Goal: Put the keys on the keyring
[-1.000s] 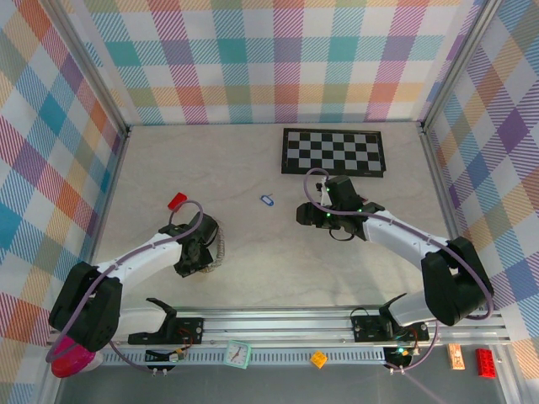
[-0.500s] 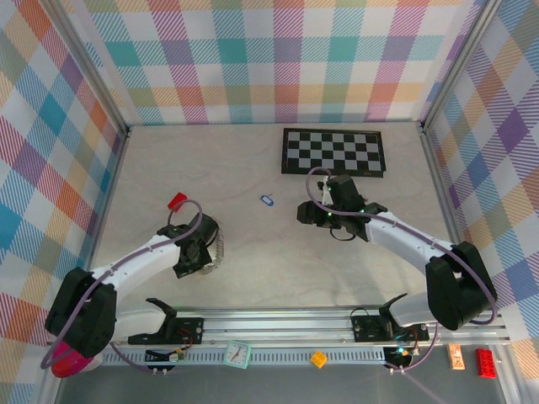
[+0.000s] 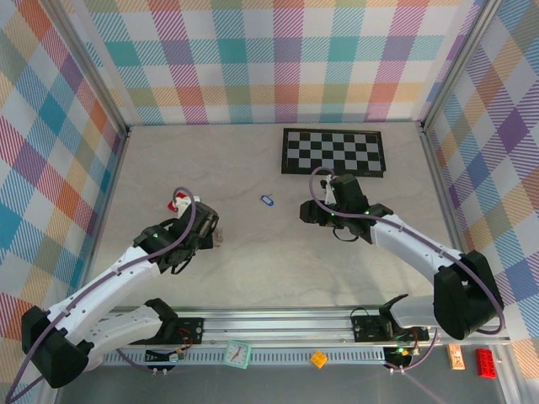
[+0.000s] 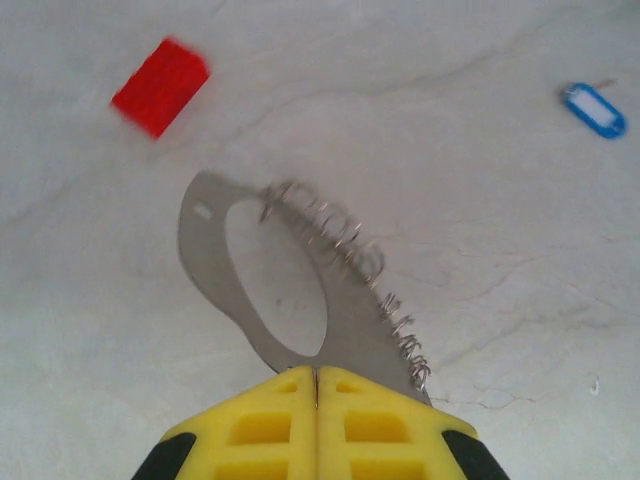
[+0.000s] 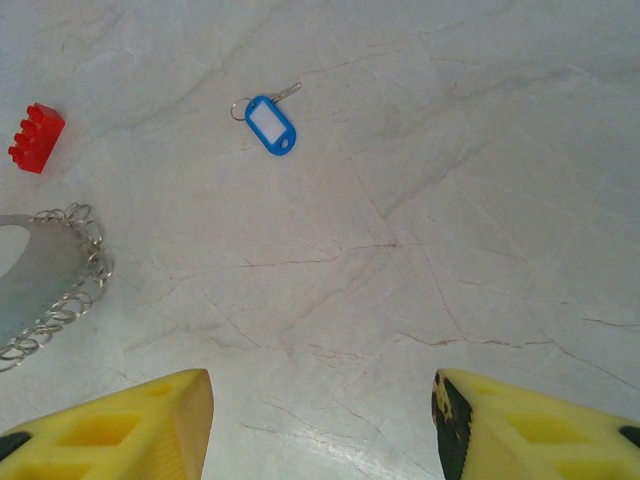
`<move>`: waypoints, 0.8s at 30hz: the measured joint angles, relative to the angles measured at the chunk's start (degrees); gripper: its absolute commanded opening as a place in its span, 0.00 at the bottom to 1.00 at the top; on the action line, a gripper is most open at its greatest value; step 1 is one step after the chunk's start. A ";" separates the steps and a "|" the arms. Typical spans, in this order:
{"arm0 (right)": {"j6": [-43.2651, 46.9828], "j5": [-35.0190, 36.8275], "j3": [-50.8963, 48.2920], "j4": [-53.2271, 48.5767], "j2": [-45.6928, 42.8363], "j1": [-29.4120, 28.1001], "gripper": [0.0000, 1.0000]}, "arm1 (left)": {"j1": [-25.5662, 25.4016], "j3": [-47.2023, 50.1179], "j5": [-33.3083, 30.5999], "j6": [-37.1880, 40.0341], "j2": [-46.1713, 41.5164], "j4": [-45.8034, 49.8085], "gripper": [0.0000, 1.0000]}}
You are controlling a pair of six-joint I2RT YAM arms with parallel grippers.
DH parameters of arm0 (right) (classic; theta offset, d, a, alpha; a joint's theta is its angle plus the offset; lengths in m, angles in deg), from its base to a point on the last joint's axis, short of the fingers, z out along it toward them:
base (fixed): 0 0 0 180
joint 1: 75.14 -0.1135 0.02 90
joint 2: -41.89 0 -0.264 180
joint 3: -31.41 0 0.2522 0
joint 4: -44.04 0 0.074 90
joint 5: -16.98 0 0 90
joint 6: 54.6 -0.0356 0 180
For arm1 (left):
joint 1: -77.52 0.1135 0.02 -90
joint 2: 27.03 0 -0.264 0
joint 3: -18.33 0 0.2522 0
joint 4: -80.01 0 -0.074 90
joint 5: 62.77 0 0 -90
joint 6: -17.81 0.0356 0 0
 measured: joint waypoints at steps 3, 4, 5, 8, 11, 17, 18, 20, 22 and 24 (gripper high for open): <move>1.46 0.92 1.38 -1.66 -1.31 0.00 0.59 | -0.31 -0.59 3.26 9.46 -0.35 -4.39 0.00; 2.08 1.25 1.97 -2.01 -1.75 0.00 0.59 | -0.35 -0.85 4.76 12.41 -0.35 -5.75 0.00; 2.64 1.60 2.73 -2.36 -2.21 0.00 0.59 | -0.48 -1.16 6.78 16.22 -0.35 -7.61 0.00; 4.42 3.06 4.55 -3.19 -3.69 0.00 0.58 | -0.66 -1.40 13.64 26.51 -0.76 -12.37 0.00; 6.56 4.37 5.35 -3.74 -5.35 0.00 0.58 | -0.70 -0.96 20.90 36.61 -1.84 -17.62 0.00; 14.29 3.50 4.98 -2.58 -9.60 0.00 0.59 | -0.72 2.27 33.03 51.04 -3.58 -27.45 0.00; 16.31 2.29 4.46 -1.68 -10.64 0.00 0.59 | -0.72 2.73 34.84 52.65 -3.50 -28.48 0.00; 20.74 -0.70 2.84 0.61 -12.94 0.00 0.60 | -0.72 3.65 38.18 55.30 -3.21 -30.40 0.00; 25.99 -4.46 0.66 3.15 -15.32 0.00 0.59 | -0.72 4.42 41.66 57.55 -2.45 -32.09 0.00; 31.58 -8.46 -1.55 5.38 -17.38 0.00 0.56 | -0.72 4.83 44.68 59.32 -1.29 -33.22 0.00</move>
